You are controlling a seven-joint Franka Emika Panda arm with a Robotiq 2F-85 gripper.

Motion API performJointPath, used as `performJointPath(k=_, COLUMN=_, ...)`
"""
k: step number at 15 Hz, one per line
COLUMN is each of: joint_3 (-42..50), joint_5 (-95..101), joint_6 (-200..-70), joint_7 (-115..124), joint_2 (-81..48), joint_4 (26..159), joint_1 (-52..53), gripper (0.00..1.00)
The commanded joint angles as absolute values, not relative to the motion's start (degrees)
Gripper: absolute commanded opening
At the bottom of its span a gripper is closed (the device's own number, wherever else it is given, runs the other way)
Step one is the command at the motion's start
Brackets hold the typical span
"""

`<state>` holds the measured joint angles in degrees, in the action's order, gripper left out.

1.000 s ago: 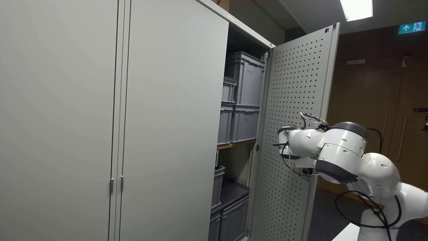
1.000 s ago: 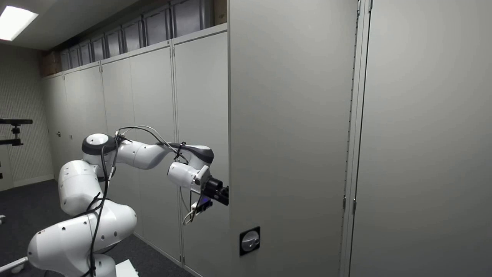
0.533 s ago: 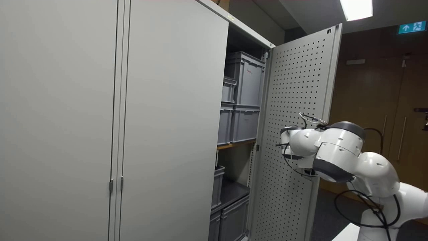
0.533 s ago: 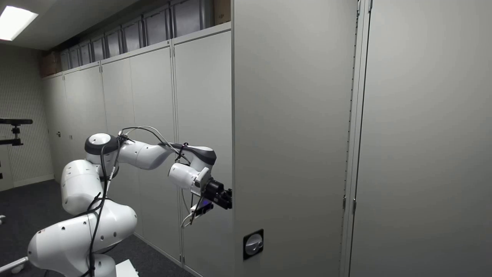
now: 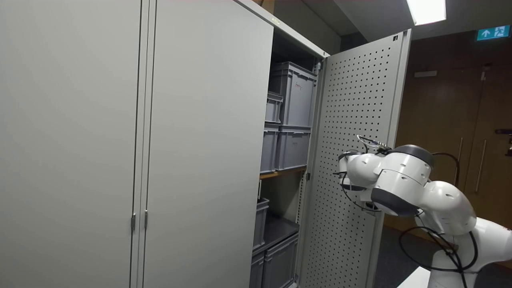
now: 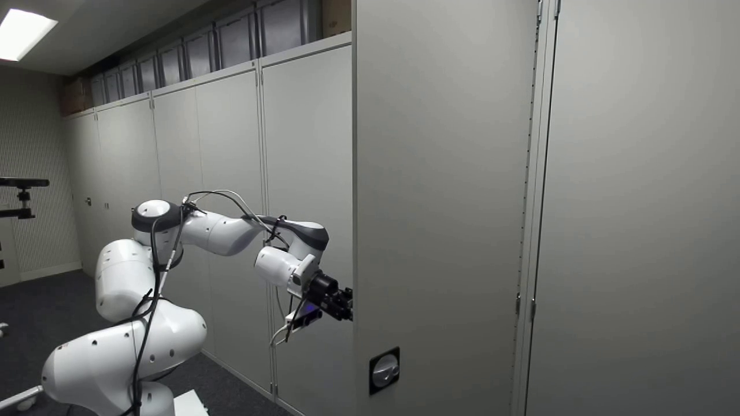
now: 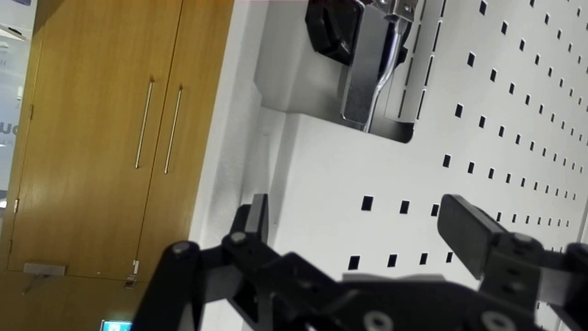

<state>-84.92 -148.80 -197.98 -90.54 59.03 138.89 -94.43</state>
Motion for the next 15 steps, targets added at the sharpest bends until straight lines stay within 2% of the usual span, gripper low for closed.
performJointPath(k=1, joint_3=-83.2, joint_5=-149.0, joint_6=-198.0, joint_7=-91.7, joint_2=58.7, joint_4=140.1, joint_1=-95.9, gripper=1.0)
performJointPath(k=15, joint_3=-82.8, joint_5=-148.9, joint_6=-198.0, joint_7=-92.6, joint_2=57.5, joint_4=143.7, joint_1=-101.8, gripper=1.0)
